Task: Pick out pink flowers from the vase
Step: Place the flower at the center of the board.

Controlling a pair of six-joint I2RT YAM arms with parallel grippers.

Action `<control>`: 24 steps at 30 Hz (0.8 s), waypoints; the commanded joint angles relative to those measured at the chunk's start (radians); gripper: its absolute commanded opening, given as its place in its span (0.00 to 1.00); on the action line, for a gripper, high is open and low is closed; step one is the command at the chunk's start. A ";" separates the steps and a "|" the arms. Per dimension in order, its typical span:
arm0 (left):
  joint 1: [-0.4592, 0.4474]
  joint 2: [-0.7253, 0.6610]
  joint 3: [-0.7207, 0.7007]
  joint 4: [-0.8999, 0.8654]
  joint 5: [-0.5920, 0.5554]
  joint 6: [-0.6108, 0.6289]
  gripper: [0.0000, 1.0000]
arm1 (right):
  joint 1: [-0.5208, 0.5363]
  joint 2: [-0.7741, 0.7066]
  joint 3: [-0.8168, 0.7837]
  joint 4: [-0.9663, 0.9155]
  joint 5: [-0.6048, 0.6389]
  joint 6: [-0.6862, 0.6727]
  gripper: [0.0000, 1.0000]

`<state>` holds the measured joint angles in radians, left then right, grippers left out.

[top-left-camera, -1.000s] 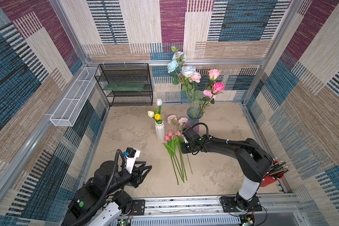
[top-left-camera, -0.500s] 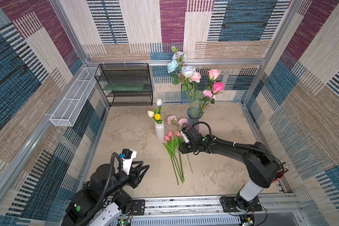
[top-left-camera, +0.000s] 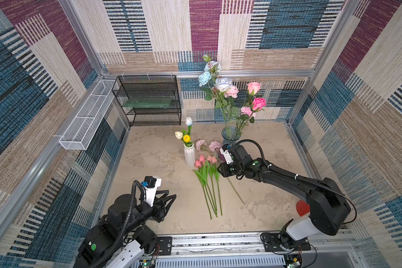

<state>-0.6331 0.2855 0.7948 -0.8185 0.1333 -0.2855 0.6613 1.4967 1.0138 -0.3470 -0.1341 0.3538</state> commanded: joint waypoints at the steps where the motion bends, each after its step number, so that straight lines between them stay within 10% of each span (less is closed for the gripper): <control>1: 0.001 -0.007 -0.002 0.028 -0.022 0.006 0.44 | -0.025 -0.061 -0.049 0.086 0.075 0.028 0.28; 9: 0.000 -0.006 0.000 0.027 -0.036 0.003 0.44 | -0.128 -0.029 -0.195 0.112 0.119 0.034 0.15; 24: 0.000 -0.021 -0.003 0.027 -0.040 0.008 0.44 | 0.036 0.273 -0.045 0.111 0.192 -0.005 0.21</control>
<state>-0.6331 0.2665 0.7925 -0.8185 0.1032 -0.2855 0.6739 1.7584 0.9470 -0.2153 0.0109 0.3634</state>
